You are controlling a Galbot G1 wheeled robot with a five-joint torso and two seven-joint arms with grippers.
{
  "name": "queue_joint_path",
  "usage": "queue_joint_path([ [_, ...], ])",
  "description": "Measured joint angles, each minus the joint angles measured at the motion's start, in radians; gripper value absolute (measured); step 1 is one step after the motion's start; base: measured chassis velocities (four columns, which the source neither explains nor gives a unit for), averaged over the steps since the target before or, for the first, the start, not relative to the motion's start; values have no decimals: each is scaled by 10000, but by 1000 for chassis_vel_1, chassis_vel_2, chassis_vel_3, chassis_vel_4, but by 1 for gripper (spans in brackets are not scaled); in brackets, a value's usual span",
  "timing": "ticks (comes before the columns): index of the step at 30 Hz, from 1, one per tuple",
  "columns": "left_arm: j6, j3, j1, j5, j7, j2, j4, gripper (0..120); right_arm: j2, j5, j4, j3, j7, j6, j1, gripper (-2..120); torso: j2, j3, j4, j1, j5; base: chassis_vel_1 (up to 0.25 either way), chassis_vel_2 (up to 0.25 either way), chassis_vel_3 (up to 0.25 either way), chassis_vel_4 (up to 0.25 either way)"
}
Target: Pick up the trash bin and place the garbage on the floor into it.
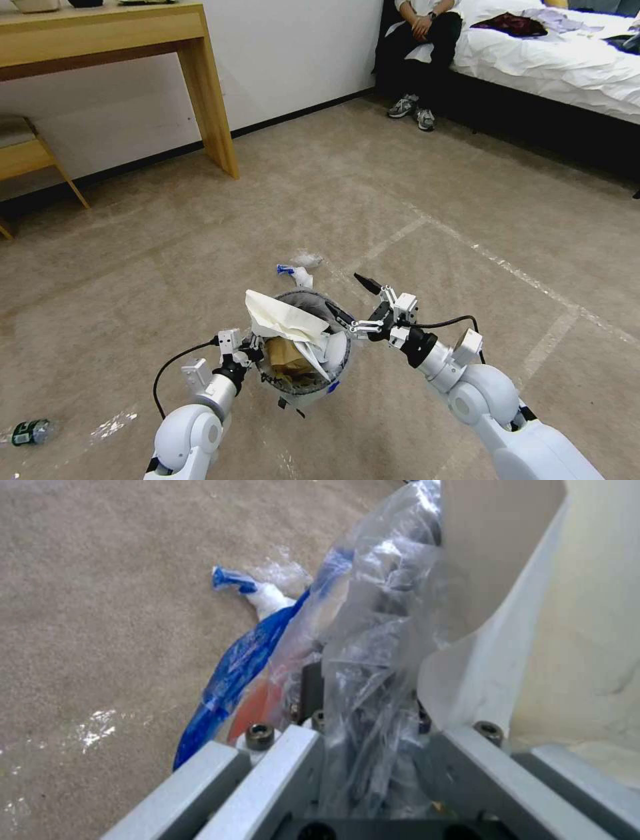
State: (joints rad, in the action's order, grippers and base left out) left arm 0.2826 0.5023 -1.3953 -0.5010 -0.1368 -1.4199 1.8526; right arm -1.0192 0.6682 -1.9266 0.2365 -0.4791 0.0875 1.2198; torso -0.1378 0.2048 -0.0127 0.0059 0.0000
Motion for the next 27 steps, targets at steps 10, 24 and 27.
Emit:
queue_joint_path([
  [10, 34, 58, 8, -37, 26, -107, 0, 1, -77, 180, 311, -107, 554, 94, -243, 100, 0, 0, 0, 0, 0, 0, 0, 0, 0],
  [24, -74, 42, 91, 13, 47, -52, -117, 1, -153, 164, 508, -85, 544, 262, -294, 100, 0, 0, -1, 0, 0, 0, 0, 0, 0],
  [27, -75, 26, 104, 19, 47, -49, -127, 1, -163, 147, 537, -64, 555, 304, -300, 100, 0, 0, 0, 0, 0, 0, 0, 0, 0],
])
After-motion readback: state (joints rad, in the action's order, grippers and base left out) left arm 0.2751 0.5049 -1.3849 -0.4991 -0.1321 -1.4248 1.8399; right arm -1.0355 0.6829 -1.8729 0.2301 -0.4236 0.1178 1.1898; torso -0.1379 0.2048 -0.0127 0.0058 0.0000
